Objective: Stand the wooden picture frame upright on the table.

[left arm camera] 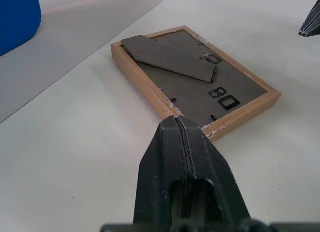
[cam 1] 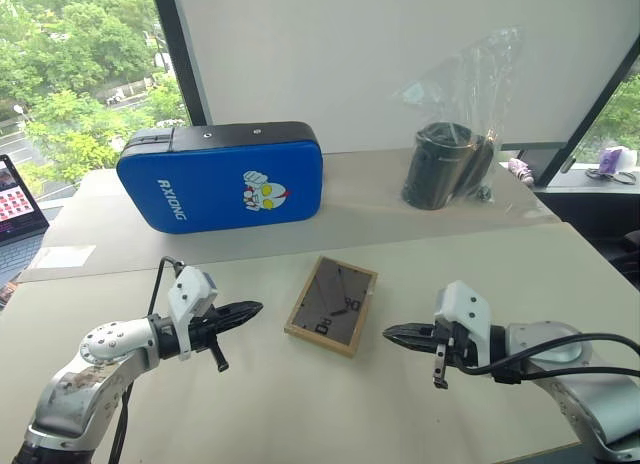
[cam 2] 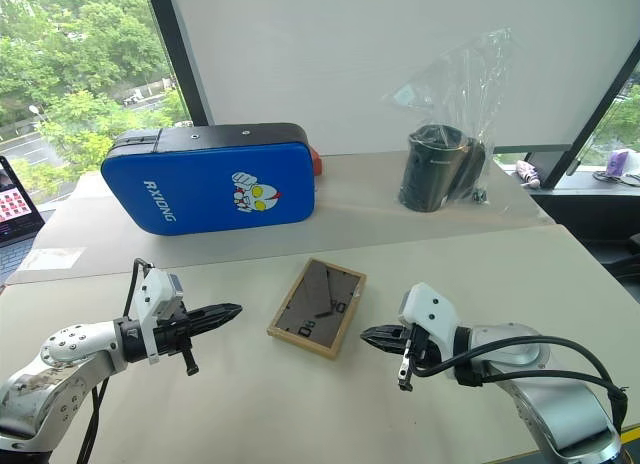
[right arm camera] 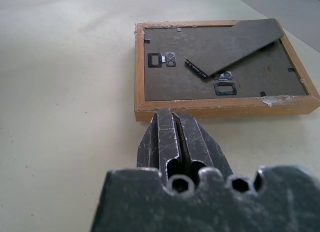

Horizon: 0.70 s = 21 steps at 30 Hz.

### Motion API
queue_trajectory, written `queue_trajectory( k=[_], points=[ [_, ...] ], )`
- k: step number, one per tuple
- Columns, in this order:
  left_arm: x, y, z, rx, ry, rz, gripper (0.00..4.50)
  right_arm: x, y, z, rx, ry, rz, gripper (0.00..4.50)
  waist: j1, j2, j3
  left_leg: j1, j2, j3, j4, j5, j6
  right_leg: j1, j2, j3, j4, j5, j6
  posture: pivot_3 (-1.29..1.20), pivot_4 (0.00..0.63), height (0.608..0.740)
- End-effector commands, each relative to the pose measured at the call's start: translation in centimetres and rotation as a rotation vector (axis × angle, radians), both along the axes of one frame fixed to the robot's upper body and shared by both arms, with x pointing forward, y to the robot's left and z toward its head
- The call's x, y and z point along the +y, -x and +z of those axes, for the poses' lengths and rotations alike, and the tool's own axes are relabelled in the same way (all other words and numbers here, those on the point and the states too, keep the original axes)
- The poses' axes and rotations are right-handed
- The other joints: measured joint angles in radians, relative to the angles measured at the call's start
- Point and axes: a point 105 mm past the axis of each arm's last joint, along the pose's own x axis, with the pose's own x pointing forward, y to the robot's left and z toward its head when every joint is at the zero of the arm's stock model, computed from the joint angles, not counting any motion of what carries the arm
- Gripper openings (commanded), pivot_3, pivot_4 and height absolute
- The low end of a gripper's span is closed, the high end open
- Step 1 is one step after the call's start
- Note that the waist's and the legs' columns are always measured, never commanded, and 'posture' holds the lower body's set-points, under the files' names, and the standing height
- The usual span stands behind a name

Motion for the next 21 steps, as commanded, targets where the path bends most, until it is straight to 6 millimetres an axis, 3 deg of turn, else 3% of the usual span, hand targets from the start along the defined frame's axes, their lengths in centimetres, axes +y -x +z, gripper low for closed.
queue_trajectory(
  k=[1, 5, 12, 15, 18, 21],
  points=[
    [-0.5, -0.9, -0.6, -0.032, -0.05, -0.01, 0.02, -0.3, -0.8, -0.6, -0.017, 0.064, -0.052, 0.0, 0.0, 0.0, 0.0, 0.0, 0.0, 0.0, 0.0, 0.0, 0.0, 0.0, 0.0, 0.0, 0.0, 0.0, 0.0, 0.0, 0.15, 0.74],
    [-1.1, -3.6, -4.6, -0.028, -0.196, -0.004, 0.02, -1.7, -3.5, -4.1, 0.021, 0.233, -0.243, 0.0, 0.008, 0.0, 0.0, 0.003, -0.001, 0.0, 0.001, 0.0, -0.001, 0.006, 0.0, -0.001, 0.0, 0.0, 0.0, 0.0, 0.15, 0.74],
    [-3.9, -6.5, -7.1, -0.076, -0.325, -0.068, 0.02, -0.2, -6.5, -5.2, -0.059, 0.371, -0.322, 0.0, 0.002, 0.0, 0.0, 0.003, -0.001, -0.001, 0.002, 0.001, -0.002, 0.006, 0.0, -0.001, 0.0, 0.0, 0.0, 0.0, 0.15, 0.74],
    [-5.9, -6.4, -7.0, -0.111, -0.341, -0.143, 0.02, 1.3, -7.5, -4.8, -0.089, 0.376, -0.332, 0.0, 0.004, -0.001, -0.001, 0.004, -0.001, -0.001, 0.002, 0.001, -0.002, 0.008, 0.0, -0.001, 0.0, 0.0, 0.0, 0.0, 0.15, 0.74],
    [-6.2, -5.0, -7.0, -0.108, -0.36, -0.215, 0.02, 3.0, -8.0, -4.4, -0.118, 0.377, -0.303, 0.0, 0.0, -0.001, -0.001, 0.005, -0.001, -0.002, 0.002, 0.001, -0.002, 0.008, 0.0, -0.001, 0.0, 0.0, 0.0, 0.0, 0.15, 0.74],
    [-3.8, -2.6, -8.1, -0.057, -0.435, -0.238, 0.02, 5.3, -7.9, -3.8, -0.147, 0.369, -0.226, 0.0, -0.018, 0.0, -0.002, 0.004, 0.0, -0.001, 0.001, 0.002, -0.004, 0.006, 0.0, -0.001, 0.001, 0.0, 0.0, 0.0, 0.15, 0.74]
  ],
)
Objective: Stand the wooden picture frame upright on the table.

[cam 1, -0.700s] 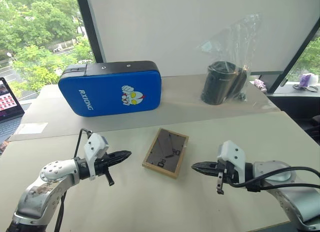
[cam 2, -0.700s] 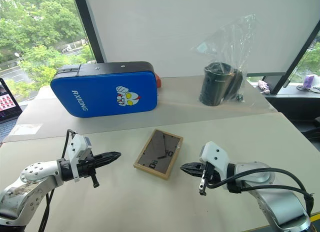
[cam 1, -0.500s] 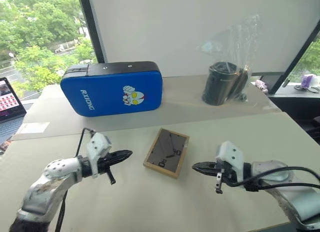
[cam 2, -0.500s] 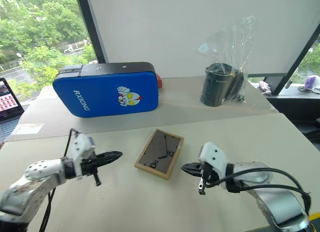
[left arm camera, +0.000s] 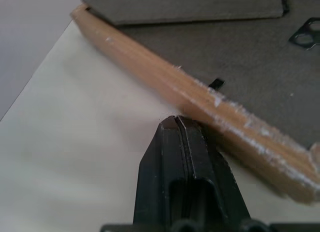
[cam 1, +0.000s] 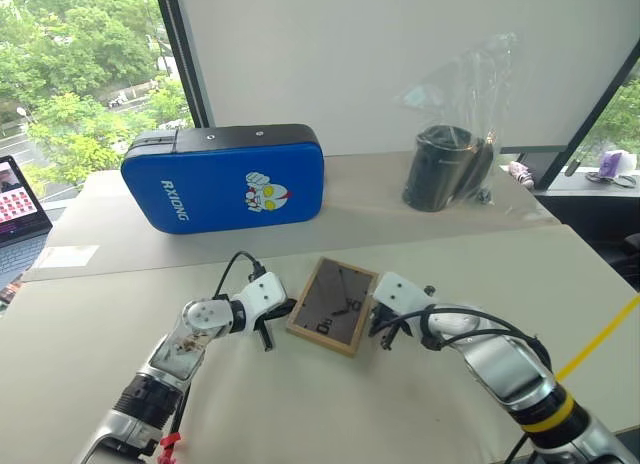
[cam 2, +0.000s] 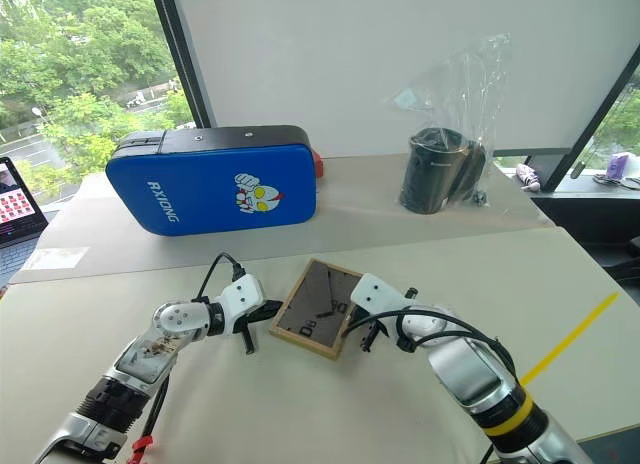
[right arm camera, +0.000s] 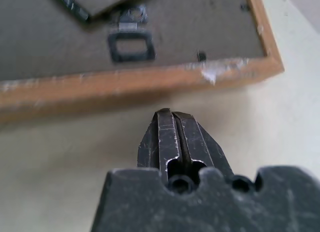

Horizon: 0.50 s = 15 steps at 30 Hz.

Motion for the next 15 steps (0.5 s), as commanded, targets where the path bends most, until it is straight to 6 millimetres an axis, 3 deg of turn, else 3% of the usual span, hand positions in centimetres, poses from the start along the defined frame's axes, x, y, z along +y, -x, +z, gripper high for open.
queue_trajectory(
  k=[1, 7, 10, 15],
  points=[
    [1.5, 3.7, -2.1, 0.097, -0.092, -0.065, 0.02, 2.8, 0.6, 0.7, -0.014, -0.008, 0.101, 0.0, -0.015, 0.001, 0.0, 0.0, 0.0, 0.0, -0.001, 0.001, -0.002, 0.0, 0.0, 0.0, 0.0, 0.0, 0.0, 0.0, 0.15, 0.74],
    [3.8, 7.5, -2.5, 0.162, -0.123, 0.005, 0.02, 5.6, 3.3, 0.7, 0.047, -0.044, 0.241, 0.0, -0.025, 0.002, -0.001, -0.004, 0.001, 0.0, -0.003, 0.0, -0.001, -0.008, 0.001, 0.001, 0.002, 0.0, 0.0, 0.0, 0.15, 0.74],
    [4.6, 8.7, -2.6, 0.185, -0.122, 0.063, 0.02, 5.5, 4.5, 0.5, 0.088, -0.049, 0.264, 0.0, -0.022, 0.002, -0.001, -0.004, 0.001, 0.0, -0.003, -0.002, 0.002, -0.009, 0.001, 0.001, 0.002, 0.0, 0.0, 0.0, 0.15, 0.74],
    [4.7, 9.5, -2.4, 0.203, -0.121, 0.105, 0.02, 4.7, 4.1, 0.4, 0.091, -0.041, 0.228, 0.0, -0.02, 0.002, -0.001, -0.003, 0.001, 0.001, -0.002, -0.005, 0.007, -0.008, 0.001, 0.001, -0.001, 0.0, 0.0, 0.0, 0.15, 0.74]
  ],
)
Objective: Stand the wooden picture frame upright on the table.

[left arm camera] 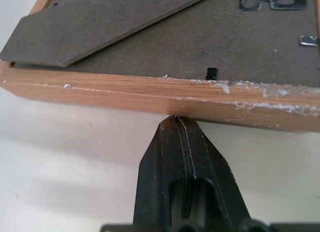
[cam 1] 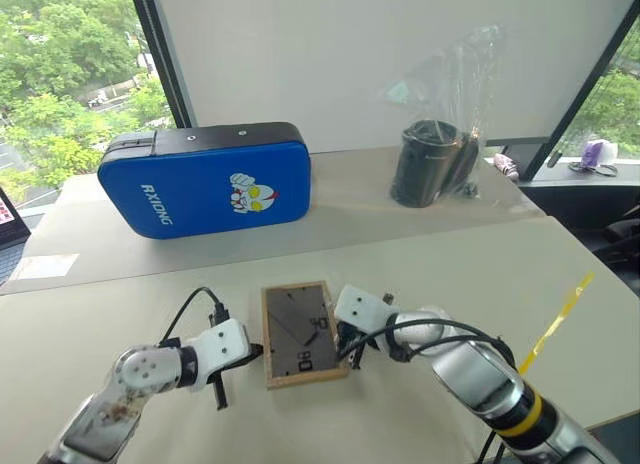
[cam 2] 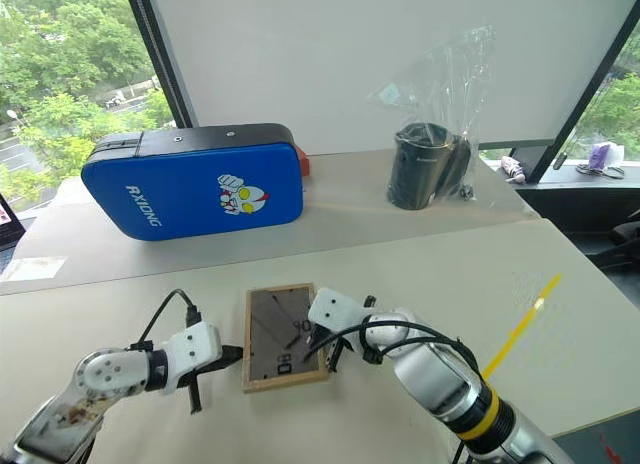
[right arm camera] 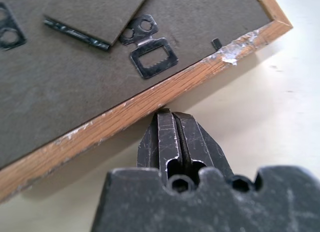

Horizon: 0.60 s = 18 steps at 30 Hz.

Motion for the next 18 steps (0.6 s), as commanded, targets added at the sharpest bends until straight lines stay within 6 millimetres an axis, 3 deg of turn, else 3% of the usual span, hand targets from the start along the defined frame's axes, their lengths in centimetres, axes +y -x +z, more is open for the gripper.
queue_trajectory(
  k=[1, 8, 9, 11, 12, 13, 15, 16, 18],
  points=[
    [0.5, 1.3, -1.7, 0.097, -0.042, 0.027, 0.02, -0.3, -0.3, 0.7, -0.021, -0.009, -0.017, 0.0, 0.001, 0.0, 0.0, 0.0, 0.0, 0.0, 0.0, 0.0, 0.0, 0.0, 0.0, 0.0, 0.0, 0.0, 0.0, 0.0, 0.15, 0.74],
    [3.6, 0.0, 1.0, -0.113, -0.069, 0.017, 0.02, -3.7, -1.2, -0.1, 0.004, 0.012, -0.12, 0.0, 0.007, 0.0, 0.0, 0.0, 0.0, 0.0, 0.0, 0.001, -0.002, 0.0, 0.0, 0.0, 0.0, 0.0, -0.001, 0.0, 0.15, 0.74],
    [3.9, -0.1, 1.4, -0.163, -0.081, -0.024, 0.53, -3.9, -1.2, -0.1, 0.012, -0.005, -0.127, 0.0, 0.008, 0.0, 0.0, 0.0, 0.0, 0.0, 0.0, 0.001, -0.002, 0.0, 0.0, 0.0, 0.0, 0.0, -0.001, 0.0, 0.15, 0.74],
    [4.3, -0.2, 1.8, -0.413, -0.245, -0.231, 0.94, -3.8, -0.8, 0.0, 0.063, -0.074, -0.125, 0.0, 0.017, 0.0, 0.0, 0.0, 0.0, 0.0, 0.0, 0.001, -0.002, 0.0, 0.0, 0.0, 0.0, 0.0, -0.001, 0.0, 0.15, 0.74],
    [4.1, -0.4, 2.1, -0.559, -0.282, -0.318, 1.5, -3.4, -0.3, -0.1, 0.099, -0.106, -0.111, 0.0, 0.023, 0.0, 0.0, 0.0, 0.0, 0.0, 0.001, 0.002, -0.003, 0.0, 0.0, -0.001, 0.0, 0.0, -0.001, 0.0, 0.15, 0.74],
    [3.9, -0.4, 2.2, -0.652, -0.291, -0.377, 1.79, -3.1, 0.0, -0.1, 0.123, -0.126, -0.099, 0.0, 0.03, 0.0, 0.0, 0.0, 0.0, 0.0, 0.0, 0.002, -0.003, 0.0, 0.0, -0.001, 0.0, 0.0, -0.002, 0.0, 0.15, 0.74],
    [3.8, -0.5, 2.0, -0.769, -0.287, -0.454, 2.35, -2.6, 0.5, 0.0, 0.159, -0.164, -0.086, 0.0, 0.036, 0.0, 0.0, 0.0, 0.0, 0.001, 0.0, 0.002, -0.004, 0.0, -0.001, -0.001, 0.0, 0.0, -0.002, 0.0, 0.15, 0.74],
    [3.8, -0.4, 1.6, -0.803, -0.293, -0.493, 2.84, -2.5, 0.6, -0.1, 0.171, -0.166, -0.082, 0.0, 0.036, 0.0, 0.0, 0.0, 0.0, 0.0, 0.001, 0.002, -0.004, 0.0, -0.001, -0.001, -0.001, 0.0, -0.002, 0.0, 0.15, 0.74],
    [3.5, -0.2, 0.5, -0.857, -0.319, -0.607, 3.02, -2.1, 0.7, -0.3, 0.189, -0.169, -0.076, 0.0, 0.033, 0.0, 0.0, -0.001, -0.001, 0.001, 0.001, 0.003, -0.005, 0.0, -0.001, -0.001, -0.001, 0.0, -0.002, 0.0, 0.15, 0.74]
  ],
)
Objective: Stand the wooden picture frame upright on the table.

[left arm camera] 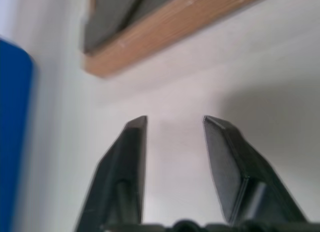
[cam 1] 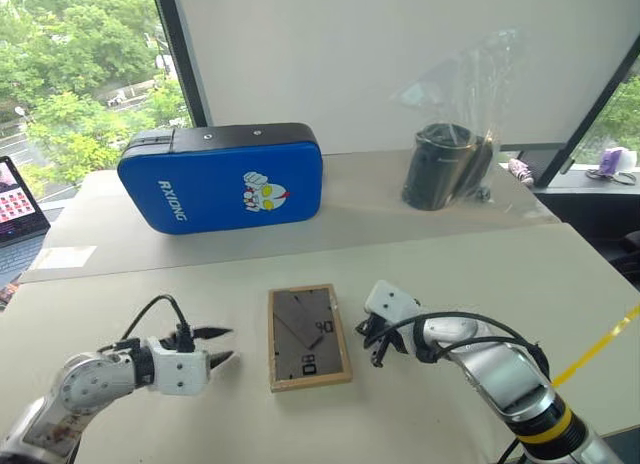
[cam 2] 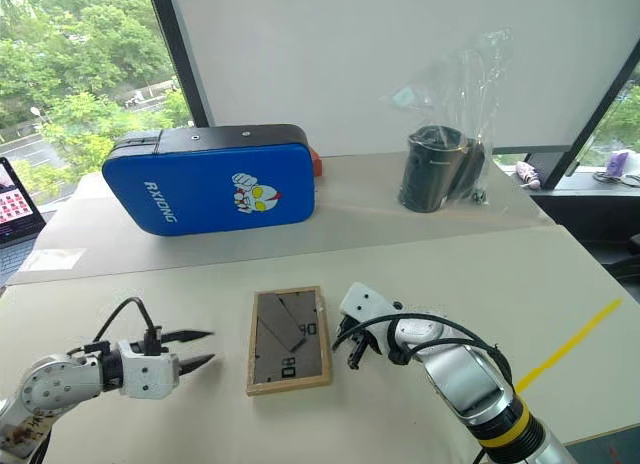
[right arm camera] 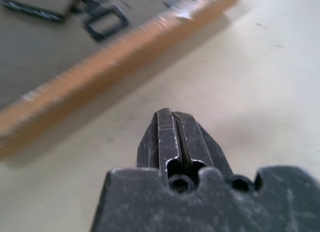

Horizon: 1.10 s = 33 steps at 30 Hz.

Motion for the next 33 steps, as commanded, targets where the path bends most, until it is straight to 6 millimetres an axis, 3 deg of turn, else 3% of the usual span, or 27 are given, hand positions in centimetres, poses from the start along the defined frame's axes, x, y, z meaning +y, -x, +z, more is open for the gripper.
queue_trajectory(
  k=[1, 12, 19, 25, 29, 31, 33],
  points=[
    [-1.1, 1.2, -1.7, -0.091, -0.057, -0.216, 3.02, 0.9, 0.6, -0.1, 0.042, -0.023, 0.032, 0.0, -0.001, 0.0, 0.0, 0.0, 0.0, 0.0, 0.0, 0.0, 0.0, 0.0, 0.0, 0.0, 0.0, 0.0, 0.0, 0.0, 0.15, 0.74],
    [-5.3, 0.3, -4.2, -0.155, -0.018, -0.385, 3.02, 2.6, -0.1, 0.4, 0.037, -0.036, 0.026, 0.0, 0.0, 0.003, -0.004, 0.001, -0.001, 0.001, 0.001, 0.001, -0.002, 0.001, -0.001, 0.0, 0.009, 0.0, 0.001, 0.0, 0.15, 0.74],
    [-5.2, 0.0, -4.6, -0.164, 0.003, -0.381, 3.02, 2.1, -0.2, 0.6, 0.036, -0.036, -0.008, 0.0, 0.003, 0.004, -0.005, 0.002, -0.003, -0.001, 0.002, 0.0, 0.0, 0.002, -0.003, -0.001, 0.014, 0.0, 0.002, 0.0, 0.15, 0.74],
    [-4.3, 0.6, -5.4, -0.138, -0.022, -0.39, 1.14, 0.7, -0.9, 0.7, 0.026, -0.022, -0.067, 0.0, 0.001, 0.008, -0.007, 0.003, -0.004, -0.001, 0.002, 0.0, 0.0, 0.002, -0.003, -0.001, 0.014, 0.0, 0.002, 0.0, 0.15, 0.74],
    [-4.1, 0.5, -5.8, -0.143, -0.033, -0.378, 1.12, -0.9, -2.3, 1.9, -0.015, -0.028, -0.13, 0.0, 0.001, 0.009, -0.008, 0.004, -0.004, -0.001, 0.002, 0.0, 0.0, 0.002, -0.003, -0.001, 0.014, 0.0, 0.002, 0.0, 0.15, 0.74],
    [-4.0, 0.6, -5.9, -0.147, -0.033, -0.376, 1.12, -1.9, -3.0, 3.6, -0.056, -0.05, -0.138, 0.0, 0.001, 0.01, -0.009, 0.005, -0.004, -0.001, 0.002, 0.0, 0.0, 0.004, -0.003, -0.001, 0.014, 0.0, 0.002, 0.0, 0.15, 0.74],
    [-3.9, 0.7, -5.9, -0.15, -0.026, -0.369, 1.12, -2.7, -4.1, 5.8, -0.125, -0.079, -0.146, 0.59, -0.002, 0.011, -0.009, 0.006, -0.004, 0.0, 0.002, 0.0, 0.0, 0.004, -0.003, -0.001, 0.014, 0.0, 0.002, 0.0, 0.15, 0.74]
  ],
)
